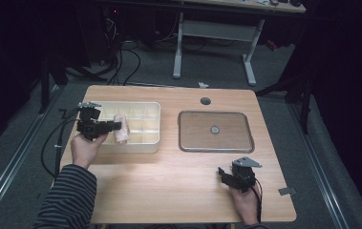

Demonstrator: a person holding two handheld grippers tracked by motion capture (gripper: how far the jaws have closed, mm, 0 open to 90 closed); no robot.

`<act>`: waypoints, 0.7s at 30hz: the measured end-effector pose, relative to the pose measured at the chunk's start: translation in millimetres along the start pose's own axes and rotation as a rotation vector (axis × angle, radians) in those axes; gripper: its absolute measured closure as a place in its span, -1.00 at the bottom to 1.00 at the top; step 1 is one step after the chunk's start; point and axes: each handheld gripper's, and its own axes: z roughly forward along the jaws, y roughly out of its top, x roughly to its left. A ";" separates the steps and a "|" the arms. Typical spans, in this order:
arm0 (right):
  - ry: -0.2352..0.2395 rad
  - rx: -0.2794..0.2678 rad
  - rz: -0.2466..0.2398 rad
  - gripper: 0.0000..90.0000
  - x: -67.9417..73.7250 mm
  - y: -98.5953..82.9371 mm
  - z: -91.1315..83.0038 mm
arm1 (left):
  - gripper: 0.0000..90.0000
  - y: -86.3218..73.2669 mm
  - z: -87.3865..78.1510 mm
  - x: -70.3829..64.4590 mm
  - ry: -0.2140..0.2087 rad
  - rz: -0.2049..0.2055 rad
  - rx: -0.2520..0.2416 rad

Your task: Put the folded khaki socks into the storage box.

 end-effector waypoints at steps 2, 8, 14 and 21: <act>0.000 0.000 0.000 -0.18 0.1 0.0 0.0 | 0.64 -0.6 3.1 2.0 0.001 -0.003 0.012; -0.001 0.000 0.000 -0.18 0.1 0.0 0.0 | 0.64 -1.6 11.5 4.7 0.024 0.007 0.040; -0.001 0.000 0.000 -0.18 0.0 0.0 0.0 | 0.64 -3.2 19.3 9.0 0.036 0.013 0.064; -0.001 0.000 0.000 -0.18 0.0 0.0 0.0 | 0.64 -5.6 29.6 14.4 0.072 0.032 0.118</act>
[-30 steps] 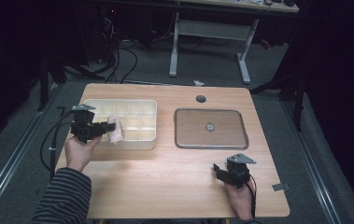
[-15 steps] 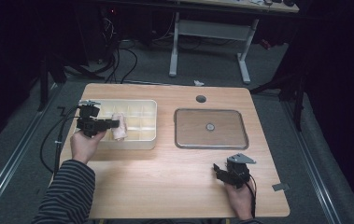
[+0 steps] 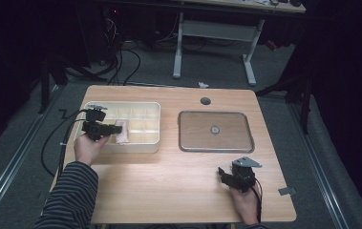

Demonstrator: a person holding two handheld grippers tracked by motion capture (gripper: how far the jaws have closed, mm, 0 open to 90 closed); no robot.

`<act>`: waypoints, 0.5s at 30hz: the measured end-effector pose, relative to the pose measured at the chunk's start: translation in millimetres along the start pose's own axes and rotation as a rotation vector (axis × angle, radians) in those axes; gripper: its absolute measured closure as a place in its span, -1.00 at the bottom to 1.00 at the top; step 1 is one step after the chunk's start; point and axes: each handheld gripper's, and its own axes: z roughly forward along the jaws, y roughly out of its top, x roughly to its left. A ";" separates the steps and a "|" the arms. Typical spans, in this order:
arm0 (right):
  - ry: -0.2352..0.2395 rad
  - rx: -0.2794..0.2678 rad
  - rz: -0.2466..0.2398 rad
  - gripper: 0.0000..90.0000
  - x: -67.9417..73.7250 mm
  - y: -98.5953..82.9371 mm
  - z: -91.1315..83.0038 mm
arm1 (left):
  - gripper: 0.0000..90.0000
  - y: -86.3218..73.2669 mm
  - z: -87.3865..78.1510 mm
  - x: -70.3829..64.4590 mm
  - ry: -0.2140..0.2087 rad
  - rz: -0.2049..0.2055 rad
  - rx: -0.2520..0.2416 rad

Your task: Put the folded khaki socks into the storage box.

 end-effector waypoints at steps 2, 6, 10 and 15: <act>0.000 0.000 0.000 -0.18 0.0 0.0 0.0 | 0.64 -0.5 2.1 0.2 0.009 0.011 0.011; 0.000 0.000 0.000 -0.18 0.0 0.0 0.0 | 0.64 -1.6 4.8 1.9 0.022 0.020 0.022; 0.000 0.000 0.000 -0.18 0.0 0.0 0.0 | 0.64 -2.8 7.3 1.2 0.040 0.035 0.030; 0.000 0.000 0.000 -0.18 0.0 0.0 0.0 | 0.63 -3.3 8.8 1.9 0.037 0.046 0.047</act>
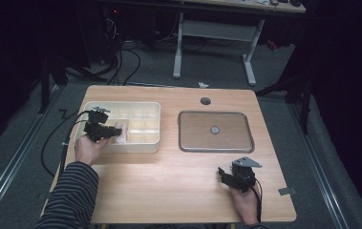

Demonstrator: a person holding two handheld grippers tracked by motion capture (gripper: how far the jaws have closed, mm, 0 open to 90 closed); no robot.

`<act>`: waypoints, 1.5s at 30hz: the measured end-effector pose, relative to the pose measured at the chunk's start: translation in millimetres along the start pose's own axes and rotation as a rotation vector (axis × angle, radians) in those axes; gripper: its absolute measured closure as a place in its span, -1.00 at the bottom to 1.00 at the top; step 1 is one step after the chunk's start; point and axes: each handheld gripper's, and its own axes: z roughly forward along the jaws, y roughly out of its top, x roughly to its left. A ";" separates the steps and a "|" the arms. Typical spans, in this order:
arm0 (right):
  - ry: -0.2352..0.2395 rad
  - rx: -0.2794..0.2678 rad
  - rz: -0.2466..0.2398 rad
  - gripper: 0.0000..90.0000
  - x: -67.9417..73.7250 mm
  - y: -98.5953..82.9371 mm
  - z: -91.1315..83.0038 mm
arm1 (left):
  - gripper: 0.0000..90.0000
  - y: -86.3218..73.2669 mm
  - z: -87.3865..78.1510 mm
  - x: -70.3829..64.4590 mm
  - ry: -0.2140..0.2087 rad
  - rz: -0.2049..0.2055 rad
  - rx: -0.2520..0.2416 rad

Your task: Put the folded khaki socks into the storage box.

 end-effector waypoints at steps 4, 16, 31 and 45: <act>0.000 0.000 0.000 -0.18 0.0 0.0 0.0 | 0.63 -0.8 1.0 -0.9 0.010 0.019 0.004; 0.000 0.000 0.000 -0.18 0.0 0.0 0.0 | 0.65 -3.0 4.9 -5.5 0.047 0.062 0.037; 0.000 0.000 0.000 -0.18 0.0 0.0 0.0 | 0.67 -8.0 8.8 -5.3 0.046 0.081 0.072; 0.000 0.000 0.001 -0.18 0.1 0.0 0.0 | 0.65 -15.8 12.5 -5.1 0.034 0.082 0.089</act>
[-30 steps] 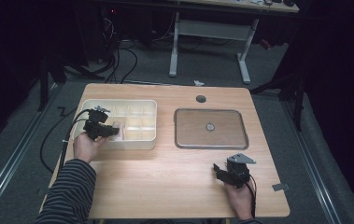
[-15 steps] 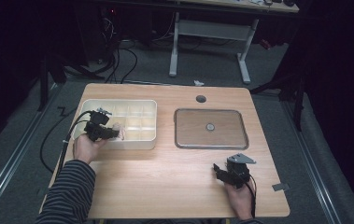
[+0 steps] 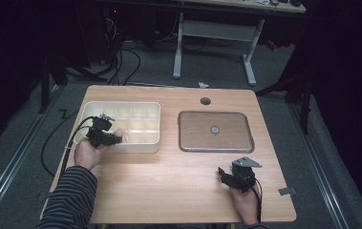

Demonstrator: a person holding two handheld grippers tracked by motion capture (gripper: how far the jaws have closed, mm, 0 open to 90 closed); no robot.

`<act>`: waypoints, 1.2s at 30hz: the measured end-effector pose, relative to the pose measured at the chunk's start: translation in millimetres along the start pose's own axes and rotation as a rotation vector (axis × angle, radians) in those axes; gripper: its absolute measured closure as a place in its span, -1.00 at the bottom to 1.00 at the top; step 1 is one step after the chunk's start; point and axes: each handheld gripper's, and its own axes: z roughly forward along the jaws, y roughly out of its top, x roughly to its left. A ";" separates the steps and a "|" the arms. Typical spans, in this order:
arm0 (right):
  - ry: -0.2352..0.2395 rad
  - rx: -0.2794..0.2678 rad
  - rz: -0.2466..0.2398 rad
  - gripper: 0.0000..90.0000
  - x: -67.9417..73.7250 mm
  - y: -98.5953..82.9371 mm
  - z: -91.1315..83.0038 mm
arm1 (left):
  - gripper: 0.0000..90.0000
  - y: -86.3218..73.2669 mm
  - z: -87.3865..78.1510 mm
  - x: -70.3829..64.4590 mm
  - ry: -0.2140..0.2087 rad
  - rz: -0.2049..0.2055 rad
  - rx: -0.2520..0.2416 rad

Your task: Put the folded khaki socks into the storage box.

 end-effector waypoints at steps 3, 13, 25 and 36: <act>0.000 0.000 -0.001 -0.18 -0.1 0.0 0.0 | 0.56 -0.3 -2.8 0.2 -0.012 -0.005 -0.015; 0.001 0.000 -0.001 -0.18 -0.1 0.0 0.0 | 0.24 0.8 -18.5 -1.6 -0.003 -0.036 -0.083; 0.001 0.000 -0.001 -0.18 -0.1 0.0 0.0 | 0.35 11.6 -29.5 -0.5 0.022 -0.086 -0.177; 0.002 -0.001 0.001 -0.18 -0.4 0.0 -0.1 | 0.73 16.7 -11.4 -1.4 0.062 -0.085 -0.123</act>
